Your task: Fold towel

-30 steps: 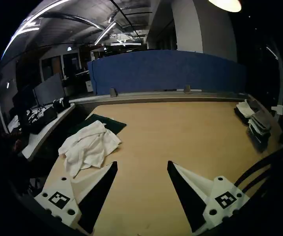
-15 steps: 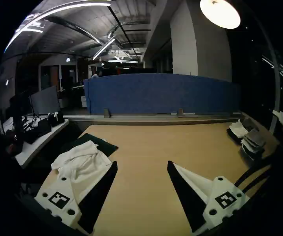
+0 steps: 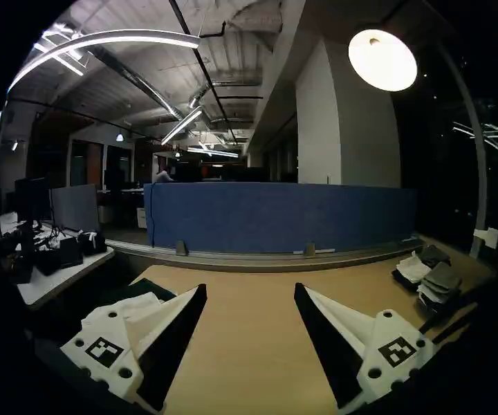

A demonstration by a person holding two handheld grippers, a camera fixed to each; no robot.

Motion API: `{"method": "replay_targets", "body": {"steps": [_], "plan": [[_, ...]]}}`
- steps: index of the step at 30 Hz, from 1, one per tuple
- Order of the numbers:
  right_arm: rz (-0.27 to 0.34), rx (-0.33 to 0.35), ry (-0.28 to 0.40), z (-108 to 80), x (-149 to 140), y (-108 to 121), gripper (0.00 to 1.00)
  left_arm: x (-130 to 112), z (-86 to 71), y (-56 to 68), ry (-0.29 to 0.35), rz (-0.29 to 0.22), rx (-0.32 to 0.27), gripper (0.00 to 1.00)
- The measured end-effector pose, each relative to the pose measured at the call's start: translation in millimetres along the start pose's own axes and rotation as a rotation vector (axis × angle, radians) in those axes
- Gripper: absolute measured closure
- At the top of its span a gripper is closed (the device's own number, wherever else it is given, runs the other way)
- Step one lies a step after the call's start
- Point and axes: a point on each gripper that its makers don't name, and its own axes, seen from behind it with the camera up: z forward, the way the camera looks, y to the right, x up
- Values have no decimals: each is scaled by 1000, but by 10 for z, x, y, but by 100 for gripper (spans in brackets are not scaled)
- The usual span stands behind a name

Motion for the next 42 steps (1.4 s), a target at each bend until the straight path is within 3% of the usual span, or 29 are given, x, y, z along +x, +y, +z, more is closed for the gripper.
{"method": "replay_targets", "body": {"steps": [15,21,37,42], "plan": [[-41,-28,11,-11,-115,-129,0,49,78,11,71,5,-10,6],[-56,-24,7,-35,-287,-199,0,-192,141,-14,70,8,-6,6],[-94,13,-73,59,-748,-330,0,-827,330,129,98,-6,-24,6],[-115,20,-93,119,-825,-358,0,-1049,372,115,104,3,-15,6]]}}
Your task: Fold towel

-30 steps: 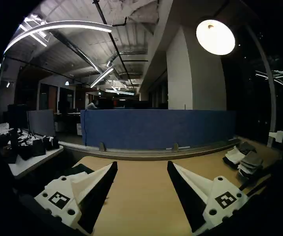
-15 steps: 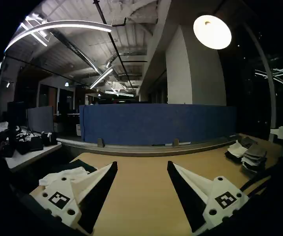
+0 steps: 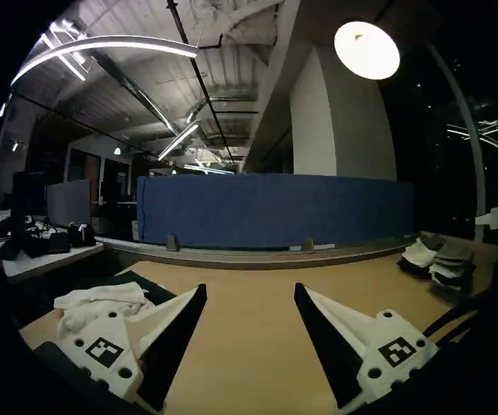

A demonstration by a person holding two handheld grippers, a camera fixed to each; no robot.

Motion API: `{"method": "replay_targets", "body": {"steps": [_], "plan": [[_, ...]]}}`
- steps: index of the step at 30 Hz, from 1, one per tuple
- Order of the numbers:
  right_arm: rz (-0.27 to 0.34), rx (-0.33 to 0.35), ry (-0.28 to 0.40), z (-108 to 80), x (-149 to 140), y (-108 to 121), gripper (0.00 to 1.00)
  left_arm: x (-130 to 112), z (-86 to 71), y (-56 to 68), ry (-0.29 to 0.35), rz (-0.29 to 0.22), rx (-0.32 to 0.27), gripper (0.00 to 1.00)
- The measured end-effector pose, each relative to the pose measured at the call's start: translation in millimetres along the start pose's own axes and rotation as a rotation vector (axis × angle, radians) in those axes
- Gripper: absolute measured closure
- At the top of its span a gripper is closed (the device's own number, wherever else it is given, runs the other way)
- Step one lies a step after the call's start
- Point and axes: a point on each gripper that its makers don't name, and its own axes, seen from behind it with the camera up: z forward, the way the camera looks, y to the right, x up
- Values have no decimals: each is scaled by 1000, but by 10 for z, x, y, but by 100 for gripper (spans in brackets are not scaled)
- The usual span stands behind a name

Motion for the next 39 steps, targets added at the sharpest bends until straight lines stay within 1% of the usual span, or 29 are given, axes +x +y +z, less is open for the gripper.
{"method": "replay_targets", "body": {"steps": [3,7,12,15,18,24,30,33,39], "plan": [[-22,1,-11,64,-23,-42,0,-145,2,-38,-2,2,19,6],[-34,21,-6,139,-1,-175,0,-287,-10,-63,5,-8,28,6],[-37,47,-3,205,-25,-317,0,-375,6,-124,13,-15,38,6],[-43,53,-1,232,-51,-354,0,-409,39,-134,21,-8,41,6],[-48,55,1,254,-60,-360,0,-435,66,-122,28,1,39,6],[-54,47,12,269,-40,-296,0,-545,93,-93,28,10,35,6],[-59,38,20,271,-15,-231,0,-568,121,-118,23,13,37,6],[-53,36,20,269,-16,-209,0,-618,131,-134,9,12,43,6],[-48,28,27,282,-4,-148,0,-635,135,-131,3,12,42,6]]}}
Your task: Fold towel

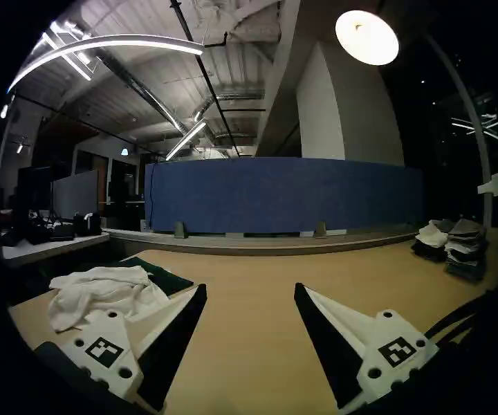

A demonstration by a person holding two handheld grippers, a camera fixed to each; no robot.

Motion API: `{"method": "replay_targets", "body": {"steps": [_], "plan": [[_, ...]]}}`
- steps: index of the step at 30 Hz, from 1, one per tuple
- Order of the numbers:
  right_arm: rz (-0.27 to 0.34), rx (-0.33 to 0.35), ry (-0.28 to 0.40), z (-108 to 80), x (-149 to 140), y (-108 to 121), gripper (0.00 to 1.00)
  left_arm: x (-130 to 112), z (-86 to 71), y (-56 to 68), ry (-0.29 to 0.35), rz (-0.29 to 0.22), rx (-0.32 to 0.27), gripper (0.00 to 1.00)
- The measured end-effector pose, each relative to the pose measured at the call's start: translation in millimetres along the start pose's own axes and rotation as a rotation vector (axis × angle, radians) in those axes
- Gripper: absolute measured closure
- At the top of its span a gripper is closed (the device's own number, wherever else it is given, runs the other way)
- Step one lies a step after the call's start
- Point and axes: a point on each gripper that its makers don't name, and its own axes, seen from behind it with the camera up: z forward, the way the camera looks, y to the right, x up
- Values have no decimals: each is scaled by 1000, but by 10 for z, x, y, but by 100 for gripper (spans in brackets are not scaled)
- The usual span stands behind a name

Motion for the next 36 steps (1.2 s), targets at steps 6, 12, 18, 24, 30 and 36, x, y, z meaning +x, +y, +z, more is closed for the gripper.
{"method": "replay_targets", "body": {"steps": [6,12,18,24,30,36], "plan": [[6,-15,27,20,70,73,0,-2,5,3,0,1,1,6],[27,-29,55,21,57,184,0,1,10,6,0,2,0,6],[79,-41,73,25,-88,286,0,5,4,6,0,2,0,6],[105,-52,88,31,-307,359,0,13,3,8,-1,2,1,6],[115,-70,98,24,-544,433,0,17,-1,7,-1,2,0,6],[131,-81,106,36,-698,468,0,17,-2,7,-1,2,0,6]]}}
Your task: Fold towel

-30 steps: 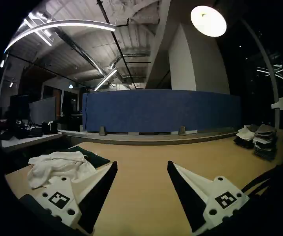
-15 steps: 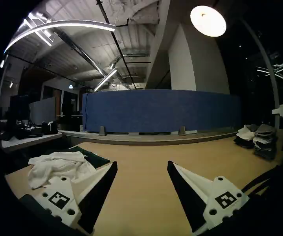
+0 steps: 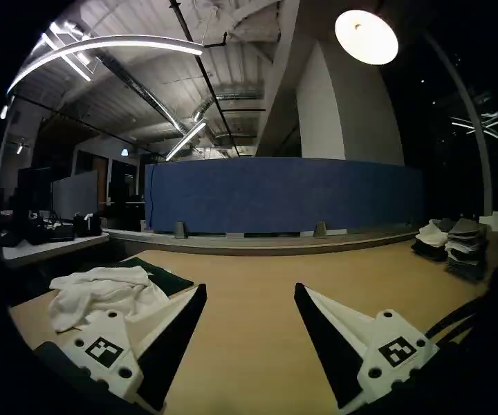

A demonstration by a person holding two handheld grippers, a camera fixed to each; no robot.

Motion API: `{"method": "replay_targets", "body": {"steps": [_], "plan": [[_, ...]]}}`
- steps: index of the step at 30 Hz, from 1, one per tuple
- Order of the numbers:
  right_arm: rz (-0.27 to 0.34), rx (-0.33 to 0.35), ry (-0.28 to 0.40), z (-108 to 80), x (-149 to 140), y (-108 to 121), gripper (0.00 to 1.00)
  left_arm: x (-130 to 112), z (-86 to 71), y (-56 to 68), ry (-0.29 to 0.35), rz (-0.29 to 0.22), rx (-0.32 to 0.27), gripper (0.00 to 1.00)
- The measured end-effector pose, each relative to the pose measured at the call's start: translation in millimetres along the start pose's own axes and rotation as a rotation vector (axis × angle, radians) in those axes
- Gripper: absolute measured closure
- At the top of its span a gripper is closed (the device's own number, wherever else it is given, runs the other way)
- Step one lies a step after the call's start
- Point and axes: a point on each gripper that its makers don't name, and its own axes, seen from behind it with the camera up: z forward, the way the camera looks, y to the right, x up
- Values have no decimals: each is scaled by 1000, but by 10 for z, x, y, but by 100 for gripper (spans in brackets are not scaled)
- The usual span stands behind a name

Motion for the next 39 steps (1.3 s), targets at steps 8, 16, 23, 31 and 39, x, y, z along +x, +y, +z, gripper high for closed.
{"method": "replay_targets", "body": {"steps": [8,16,23,31,39], "plan": [[-24,6,13,15,-124,-21,0,-6,3,1,0,0,0,6],[-68,1,18,11,-253,-36,0,-9,-2,1,0,0,0,6],[-103,2,13,22,-274,-81,0,-3,-2,7,0,0,0,6],[-102,2,12,24,-270,-76,0,5,1,5,0,0,0,6],[-102,2,12,20,-284,-76,0,6,3,1,0,0,0,6]]}}
